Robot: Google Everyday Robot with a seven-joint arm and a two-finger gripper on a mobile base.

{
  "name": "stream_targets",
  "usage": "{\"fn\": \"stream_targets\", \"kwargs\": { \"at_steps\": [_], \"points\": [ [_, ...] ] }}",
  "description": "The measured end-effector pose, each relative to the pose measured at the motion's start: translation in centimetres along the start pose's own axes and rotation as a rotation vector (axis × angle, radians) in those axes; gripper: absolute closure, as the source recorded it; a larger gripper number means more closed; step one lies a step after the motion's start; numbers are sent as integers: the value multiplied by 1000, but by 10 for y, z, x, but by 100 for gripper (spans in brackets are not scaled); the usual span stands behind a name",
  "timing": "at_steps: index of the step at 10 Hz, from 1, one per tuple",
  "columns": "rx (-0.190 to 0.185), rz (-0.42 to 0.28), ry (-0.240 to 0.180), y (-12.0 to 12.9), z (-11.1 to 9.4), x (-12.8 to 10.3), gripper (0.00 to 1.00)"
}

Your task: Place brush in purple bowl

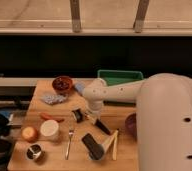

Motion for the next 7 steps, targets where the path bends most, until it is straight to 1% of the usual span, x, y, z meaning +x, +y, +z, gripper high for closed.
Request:
{"fn": "stream_targets", "kwargs": {
  "at_steps": [1, 2, 4, 5, 7],
  "points": [
    [2, 2, -6, 0, -2, -1, 92],
    [1, 9, -15, -1, -5, -1, 98],
    [12, 32, -44, -10, -18, -1, 100],
    [27, 49, -66, -19, -32, -1, 100],
    [70, 82, -117, -42, -67, -3, 100]
  ]
}}
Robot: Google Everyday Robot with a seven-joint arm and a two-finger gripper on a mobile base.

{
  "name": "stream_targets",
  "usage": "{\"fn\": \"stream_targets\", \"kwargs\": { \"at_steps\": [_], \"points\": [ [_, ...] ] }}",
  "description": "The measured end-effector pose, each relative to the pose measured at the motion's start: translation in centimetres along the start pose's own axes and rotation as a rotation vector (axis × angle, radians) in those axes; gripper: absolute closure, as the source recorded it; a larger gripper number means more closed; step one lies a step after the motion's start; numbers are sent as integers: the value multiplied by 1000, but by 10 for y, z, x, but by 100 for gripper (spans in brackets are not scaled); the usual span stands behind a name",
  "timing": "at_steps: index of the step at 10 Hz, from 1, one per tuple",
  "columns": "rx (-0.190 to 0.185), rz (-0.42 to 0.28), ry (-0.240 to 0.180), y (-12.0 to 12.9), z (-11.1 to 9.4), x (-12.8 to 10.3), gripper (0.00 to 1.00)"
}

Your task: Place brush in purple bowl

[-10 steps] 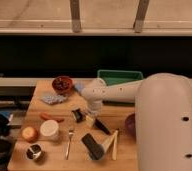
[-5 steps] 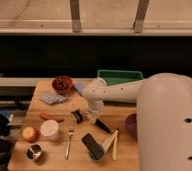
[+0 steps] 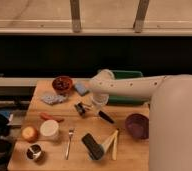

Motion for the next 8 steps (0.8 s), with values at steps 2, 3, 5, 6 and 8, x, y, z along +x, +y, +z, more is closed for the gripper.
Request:
{"fn": "stream_targets", "kwargs": {
  "at_steps": [2, 3, 5, 6, 8],
  "points": [
    [60, 36, -39, -33, -28, -3, 100],
    [87, 63, -53, -46, -37, 0, 100],
    [126, 129, -77, -73, -53, 18, 100],
    [145, 166, -84, -87, -61, 34, 100],
    [173, 241, -89, -110, -72, 70, 100]
  ]
}}
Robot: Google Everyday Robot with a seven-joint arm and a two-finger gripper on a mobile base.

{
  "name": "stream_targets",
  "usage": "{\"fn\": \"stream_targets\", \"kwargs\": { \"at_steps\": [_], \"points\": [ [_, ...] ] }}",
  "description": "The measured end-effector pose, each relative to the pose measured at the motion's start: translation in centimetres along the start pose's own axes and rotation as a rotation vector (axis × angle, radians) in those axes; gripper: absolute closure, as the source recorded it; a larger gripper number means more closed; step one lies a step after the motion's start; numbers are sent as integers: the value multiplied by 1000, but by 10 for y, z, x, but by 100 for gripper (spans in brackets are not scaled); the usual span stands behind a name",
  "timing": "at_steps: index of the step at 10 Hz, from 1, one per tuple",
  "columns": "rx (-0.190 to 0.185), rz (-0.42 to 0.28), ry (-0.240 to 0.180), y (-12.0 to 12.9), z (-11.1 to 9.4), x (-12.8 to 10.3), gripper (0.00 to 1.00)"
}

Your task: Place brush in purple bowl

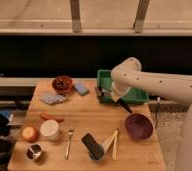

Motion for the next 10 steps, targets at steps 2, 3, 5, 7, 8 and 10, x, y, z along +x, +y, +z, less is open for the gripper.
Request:
{"fn": "stream_targets", "kwargs": {
  "at_steps": [2, 3, 5, 7, 8, 10],
  "points": [
    [31, 86, 10, -32, -7, 36, 100],
    [43, 127, 19, -45, -9, 53, 100],
    [57, 222, 49, -68, -10, 93, 100],
    [67, 329, 93, -90, -7, 140, 100],
    [66, 381, 116, -96, -4, 162, 100],
    [61, 472, 157, -92, -1, 199, 100]
  ]
}}
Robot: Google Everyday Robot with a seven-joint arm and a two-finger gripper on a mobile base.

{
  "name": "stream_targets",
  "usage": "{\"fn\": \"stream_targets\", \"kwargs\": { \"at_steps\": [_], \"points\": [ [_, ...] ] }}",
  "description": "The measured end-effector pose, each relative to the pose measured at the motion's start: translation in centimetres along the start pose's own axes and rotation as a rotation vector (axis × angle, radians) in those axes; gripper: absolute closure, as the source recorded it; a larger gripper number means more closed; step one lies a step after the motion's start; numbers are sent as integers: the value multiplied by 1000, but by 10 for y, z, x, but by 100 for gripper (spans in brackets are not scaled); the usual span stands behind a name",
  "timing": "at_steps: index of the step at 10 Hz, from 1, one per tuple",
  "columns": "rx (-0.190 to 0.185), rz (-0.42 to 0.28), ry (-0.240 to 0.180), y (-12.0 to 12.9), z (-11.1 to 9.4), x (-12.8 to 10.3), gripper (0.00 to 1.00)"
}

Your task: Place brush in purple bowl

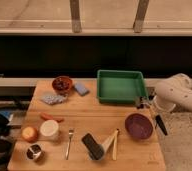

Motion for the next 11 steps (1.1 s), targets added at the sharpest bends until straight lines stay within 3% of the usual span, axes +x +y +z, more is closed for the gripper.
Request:
{"fn": "stream_targets", "kwargs": {
  "at_steps": [4, 11],
  "points": [
    [-2, 88, 16, 5, -2, 40, 100],
    [-21, 89, 6, 27, -10, 67, 100]
  ]
}}
